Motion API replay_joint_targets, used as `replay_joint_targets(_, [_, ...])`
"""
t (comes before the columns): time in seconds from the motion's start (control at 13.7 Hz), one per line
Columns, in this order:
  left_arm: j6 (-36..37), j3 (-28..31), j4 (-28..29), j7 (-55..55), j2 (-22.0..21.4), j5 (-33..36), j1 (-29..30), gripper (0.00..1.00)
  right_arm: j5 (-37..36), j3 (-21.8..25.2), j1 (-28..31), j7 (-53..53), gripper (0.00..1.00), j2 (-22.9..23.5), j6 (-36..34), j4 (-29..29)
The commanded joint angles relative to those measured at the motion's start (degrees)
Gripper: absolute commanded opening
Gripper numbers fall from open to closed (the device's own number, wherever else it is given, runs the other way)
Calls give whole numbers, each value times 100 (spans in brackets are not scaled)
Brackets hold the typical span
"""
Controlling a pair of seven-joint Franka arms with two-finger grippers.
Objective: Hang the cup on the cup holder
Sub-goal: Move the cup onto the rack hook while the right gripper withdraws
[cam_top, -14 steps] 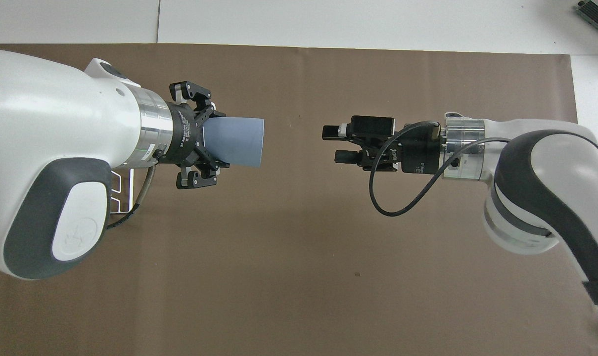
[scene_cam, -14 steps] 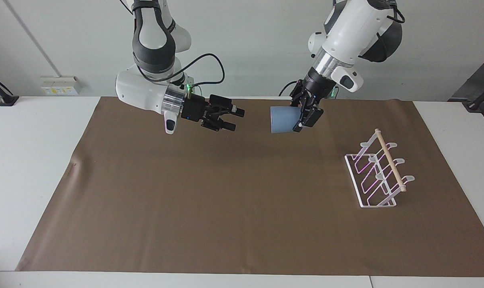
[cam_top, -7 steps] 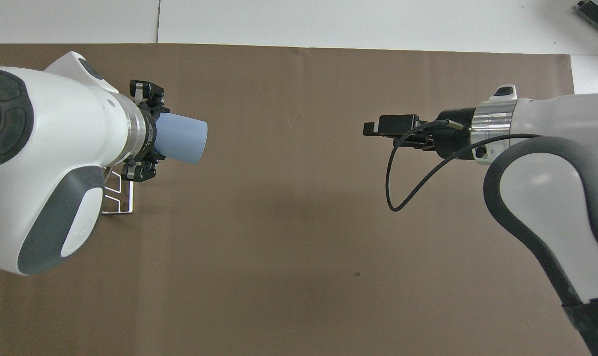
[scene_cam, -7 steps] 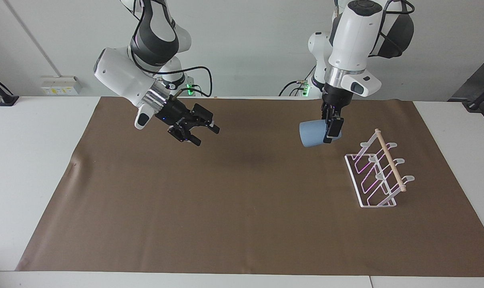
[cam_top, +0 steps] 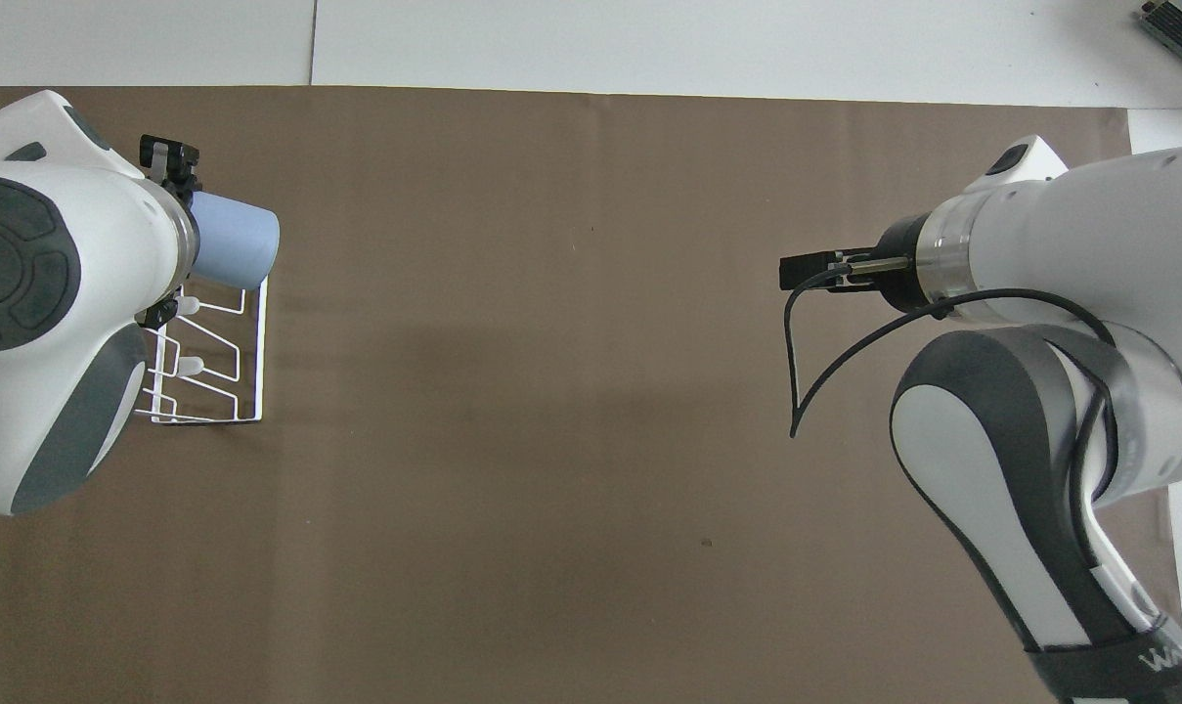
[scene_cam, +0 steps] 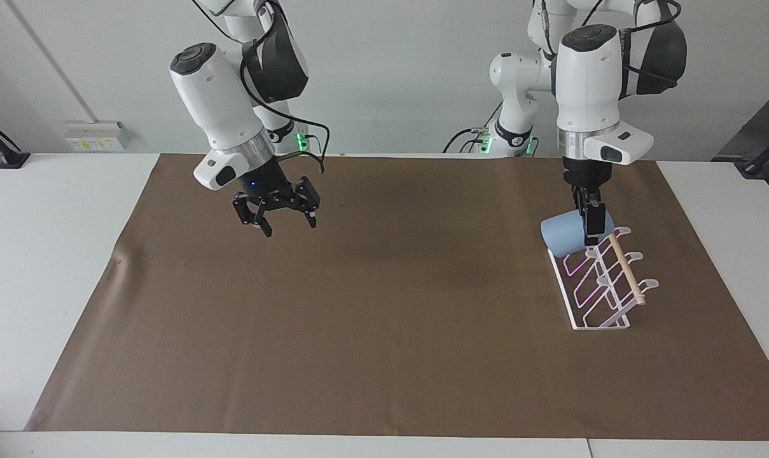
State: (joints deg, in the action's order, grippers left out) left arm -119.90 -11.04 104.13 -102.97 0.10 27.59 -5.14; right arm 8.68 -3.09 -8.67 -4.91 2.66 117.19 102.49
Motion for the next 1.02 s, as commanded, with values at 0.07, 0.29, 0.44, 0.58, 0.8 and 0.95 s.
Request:
replay_joint_targets(0.07, [-569,-39,169,57,209,1105,197,0,-550,28,225,-71,100,-38,-1055,-667])
replay_joint_targets(0.29, [-578,-30,160,66,517,1670,303,0,-639,28,541,-71,100,-47,-1609,-1080])
replay_joint_targets(0.44, [-657,-30,169,75,632,1942,374,0,-613,37,700,-80,100,-64,-1988,-1318])
replay_joint_targets(0.58, [-754,-39,178,267,658,1970,531,0,-604,46,901,-80,100,-82,-2208,-1477])
replay_joint_targets(0.8, [-1052,-30,589,286,615,2337,619,0,-657,72,1139,-89,100,-327,-2612,-1574])
replay_joint_targets(0.95, [-1097,-30,635,277,658,2348,629,0,-910,89,1201,-80,100,-381,-2744,-1565])
